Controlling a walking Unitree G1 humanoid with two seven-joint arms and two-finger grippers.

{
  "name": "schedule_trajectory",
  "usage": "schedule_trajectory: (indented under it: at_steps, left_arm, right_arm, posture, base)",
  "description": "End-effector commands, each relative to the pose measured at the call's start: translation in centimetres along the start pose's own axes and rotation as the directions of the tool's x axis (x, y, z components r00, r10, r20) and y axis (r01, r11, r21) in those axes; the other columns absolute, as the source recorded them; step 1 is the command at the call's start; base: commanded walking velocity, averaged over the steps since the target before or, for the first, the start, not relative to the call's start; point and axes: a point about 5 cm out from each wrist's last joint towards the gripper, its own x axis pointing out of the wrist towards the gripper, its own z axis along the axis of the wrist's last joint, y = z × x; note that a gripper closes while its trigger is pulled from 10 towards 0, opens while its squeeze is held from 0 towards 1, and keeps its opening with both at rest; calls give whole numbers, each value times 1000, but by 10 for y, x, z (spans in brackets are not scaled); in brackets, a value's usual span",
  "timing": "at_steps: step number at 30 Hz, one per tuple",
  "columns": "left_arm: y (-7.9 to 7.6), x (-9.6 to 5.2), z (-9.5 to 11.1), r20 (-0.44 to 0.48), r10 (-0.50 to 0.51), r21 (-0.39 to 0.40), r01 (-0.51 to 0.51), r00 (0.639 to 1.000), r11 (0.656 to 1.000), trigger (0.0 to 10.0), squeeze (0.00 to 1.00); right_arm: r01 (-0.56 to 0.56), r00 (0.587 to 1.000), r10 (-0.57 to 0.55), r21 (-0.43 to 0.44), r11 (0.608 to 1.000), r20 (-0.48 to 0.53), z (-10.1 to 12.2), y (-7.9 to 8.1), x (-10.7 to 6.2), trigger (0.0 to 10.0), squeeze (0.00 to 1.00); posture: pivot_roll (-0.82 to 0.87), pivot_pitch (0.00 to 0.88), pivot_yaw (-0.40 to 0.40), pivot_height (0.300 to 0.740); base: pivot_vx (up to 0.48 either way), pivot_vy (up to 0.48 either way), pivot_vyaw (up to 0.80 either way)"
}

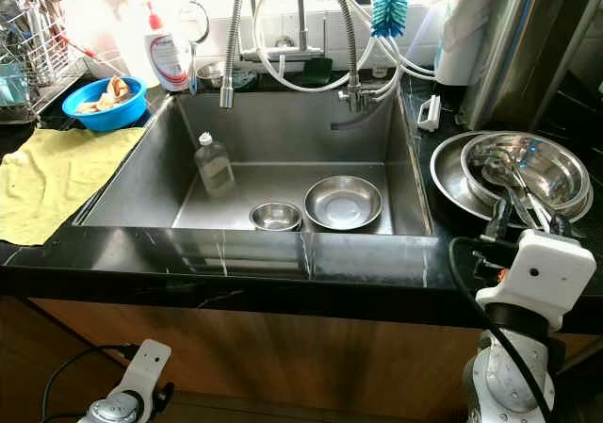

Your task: Kitchen organization

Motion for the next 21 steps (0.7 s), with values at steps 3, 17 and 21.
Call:
schedule_trajectory:
  at_steps: [3,17,21]
  left_arm:
    - [4,-1,-5,-16,11,6,-11,1000,1000,10000,0]
    - [5,-1,-3,-10,13,9,-13,1000,1000,10000,0]
    - [5,-1,-3,-10,13,9,-13,1000,1000,10000,0]
  right_arm:
    - [-21,1000,21,14,1000,-12,-1,4,1,10000,0]
    - [-20,1000,20,26,999,0,3,3,6,10000,0]
    - [-26,1000,26,28,999,-11,2,5,6,10000,0]
  posture:
    - [-197,0,101,740]
    - [-197,0,99,740]
    - [-197,0,100,740]
  base:
    - [0,0,0]
    - [0,0,0]
    - [0,0,0]
